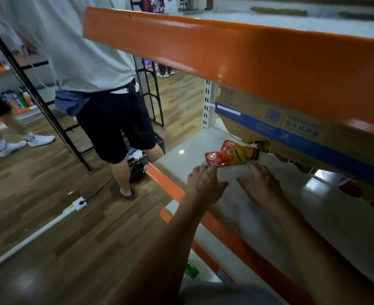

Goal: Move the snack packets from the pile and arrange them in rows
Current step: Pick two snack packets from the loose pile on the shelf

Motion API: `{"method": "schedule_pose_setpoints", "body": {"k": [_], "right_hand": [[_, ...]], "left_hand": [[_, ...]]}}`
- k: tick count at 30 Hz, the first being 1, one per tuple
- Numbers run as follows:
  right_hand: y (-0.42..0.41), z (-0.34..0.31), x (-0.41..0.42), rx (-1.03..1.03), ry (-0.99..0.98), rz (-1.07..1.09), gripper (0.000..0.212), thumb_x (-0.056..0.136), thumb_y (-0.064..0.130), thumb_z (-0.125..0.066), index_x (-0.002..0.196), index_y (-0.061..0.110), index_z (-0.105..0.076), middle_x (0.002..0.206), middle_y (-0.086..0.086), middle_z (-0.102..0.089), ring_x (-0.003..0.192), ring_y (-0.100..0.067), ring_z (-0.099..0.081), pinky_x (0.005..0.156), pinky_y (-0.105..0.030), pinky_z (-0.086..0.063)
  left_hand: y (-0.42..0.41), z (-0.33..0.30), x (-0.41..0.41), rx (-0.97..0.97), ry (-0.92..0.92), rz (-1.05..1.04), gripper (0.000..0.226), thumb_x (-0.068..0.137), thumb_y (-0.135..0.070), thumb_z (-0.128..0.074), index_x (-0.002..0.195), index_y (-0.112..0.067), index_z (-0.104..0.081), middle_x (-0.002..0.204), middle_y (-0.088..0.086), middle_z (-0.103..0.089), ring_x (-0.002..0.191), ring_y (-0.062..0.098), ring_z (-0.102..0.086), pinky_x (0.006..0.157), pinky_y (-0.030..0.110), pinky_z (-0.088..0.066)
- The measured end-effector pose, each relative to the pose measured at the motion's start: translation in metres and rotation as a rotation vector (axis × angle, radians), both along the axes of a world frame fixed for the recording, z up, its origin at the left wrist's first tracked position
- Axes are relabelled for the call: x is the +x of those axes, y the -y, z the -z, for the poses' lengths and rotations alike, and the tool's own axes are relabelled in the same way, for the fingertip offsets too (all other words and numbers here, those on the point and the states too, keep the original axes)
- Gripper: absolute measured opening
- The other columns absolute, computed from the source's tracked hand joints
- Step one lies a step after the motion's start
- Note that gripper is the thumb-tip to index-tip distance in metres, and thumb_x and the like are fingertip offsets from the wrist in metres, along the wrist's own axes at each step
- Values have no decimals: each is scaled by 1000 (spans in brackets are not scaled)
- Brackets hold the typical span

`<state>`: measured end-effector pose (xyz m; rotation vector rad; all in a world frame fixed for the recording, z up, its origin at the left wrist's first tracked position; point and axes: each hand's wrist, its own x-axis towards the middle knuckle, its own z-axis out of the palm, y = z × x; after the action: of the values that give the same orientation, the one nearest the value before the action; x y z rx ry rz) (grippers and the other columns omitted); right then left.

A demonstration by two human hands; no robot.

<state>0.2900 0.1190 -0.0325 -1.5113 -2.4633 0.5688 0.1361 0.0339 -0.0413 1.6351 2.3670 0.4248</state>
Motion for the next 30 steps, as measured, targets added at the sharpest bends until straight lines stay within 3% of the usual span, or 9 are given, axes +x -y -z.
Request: {"method": "schedule_pose_setpoints", "body": {"k": [8, 14, 20, 23, 26, 28, 30], "right_hand": [[-39, 14, -34, 62, 43, 74, 68, 97, 49, -49, 154, 18, -29, 162, -4, -25, 146, -25, -29, 113, -37, -29], [-55, 22, -43, 25, 124, 114, 63, 102, 49, -33, 157, 21, -19, 164, -2, -16, 149, -23, -21, 117, -42, -20], [-50, 23, -40, 90, 155, 174, 58, 102, 54, -25, 155, 32, -23, 161, 4, -26, 141, -33, -30, 115, -46, -20], [-43, 19, -38, 129, 168, 167, 55, 100, 56, -17, 154, 44, -18, 158, 5, -26, 136, -35, -29, 112, -47, -22], [-39, 15, -40, 115, 142, 256, 50, 101, 57, -23, 144, 40, -44, 145, -5, -40, 131, -35, -33, 108, -47, -25], [-36, 14, -42, 168, 152, 291, 52, 99, 58, -29, 124, 26, -62, 133, -9, -50, 125, -33, -40, 103, -44, -31], [-32, 14, -43, 200, 125, 308, 49, 98, 59, -37, 111, 19, -64, 127, -9, -52, 120, -31, -44, 98, -43, -36]], "left_hand": [[-45, 3, -47, 70, 40, 11, 69, 90, -60, -55, 141, -15, -42, 137, 14, -50, 125, 32, -45, 102, 46, -41], [-71, 14, -48, 55, 22, 164, 72, 91, -66, -47, 146, -22, -35, 144, 11, -44, 132, 34, -40, 109, 49, -35], [-82, 1, -62, -8, 6, 139, 76, 84, -66, -59, 144, -23, -38, 131, 11, -46, 116, 29, -40, 97, 42, -36], [-81, -5, -67, 13, 79, 142, 56, 83, -50, -70, 128, -21, -51, 117, 9, -53, 103, 23, -47, 91, 38, -45], [-77, -4, -76, 80, 290, 173, 37, 82, -37, -77, 112, -21, -62, 105, 3, -62, 91, 15, -63, 74, 26, -56], [-72, -9, -83, 106, 310, 216, 29, 83, -31, -77, 107, -21, -65, 103, -2, -63, 90, 10, -63, 67, 13, -46], [-67, -13, -92, 112, 313, 255, 19, 86, -25, -74, 103, -20, -67, 101, -4, -63, 91, 8, -61, 68, 13, -44]]}}
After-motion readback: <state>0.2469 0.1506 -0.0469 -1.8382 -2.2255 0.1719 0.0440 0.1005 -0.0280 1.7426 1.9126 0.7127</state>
